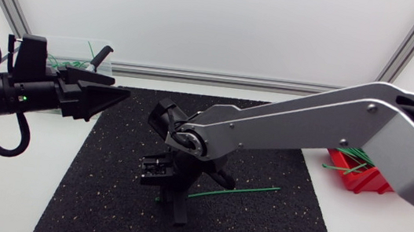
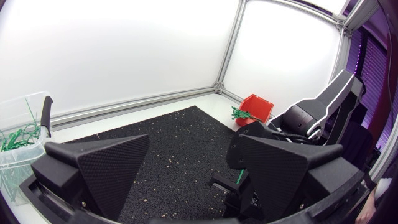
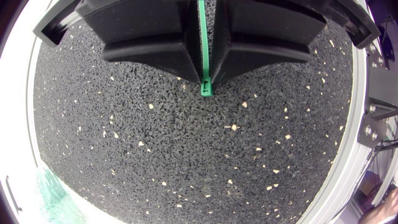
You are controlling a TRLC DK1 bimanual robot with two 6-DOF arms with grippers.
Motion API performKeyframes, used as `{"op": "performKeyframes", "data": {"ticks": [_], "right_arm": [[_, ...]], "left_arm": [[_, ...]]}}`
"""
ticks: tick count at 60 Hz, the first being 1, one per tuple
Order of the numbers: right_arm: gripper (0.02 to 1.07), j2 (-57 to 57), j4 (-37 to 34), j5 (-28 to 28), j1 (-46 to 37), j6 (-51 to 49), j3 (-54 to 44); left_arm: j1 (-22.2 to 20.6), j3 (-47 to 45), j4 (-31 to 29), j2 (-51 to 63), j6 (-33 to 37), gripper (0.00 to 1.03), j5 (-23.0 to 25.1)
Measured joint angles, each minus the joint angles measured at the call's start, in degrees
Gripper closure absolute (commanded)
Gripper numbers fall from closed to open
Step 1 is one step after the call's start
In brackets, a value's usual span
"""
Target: Take a green cable tie from the red box, thread the tail through the head to close it, then place it in the transparent bin on the left.
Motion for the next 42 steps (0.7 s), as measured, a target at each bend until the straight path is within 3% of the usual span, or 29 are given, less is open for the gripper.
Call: {"op": "performKeyframes", "data": {"ticks": [42], "right_arm": [[1.01, -21.2, -1.09, -0.24, -8.2, 16.57, 4.09]], "left_arm": [[-1.64, -1.29, -0.02, -1.14, 0.0, 0.07, -0.83]]}}
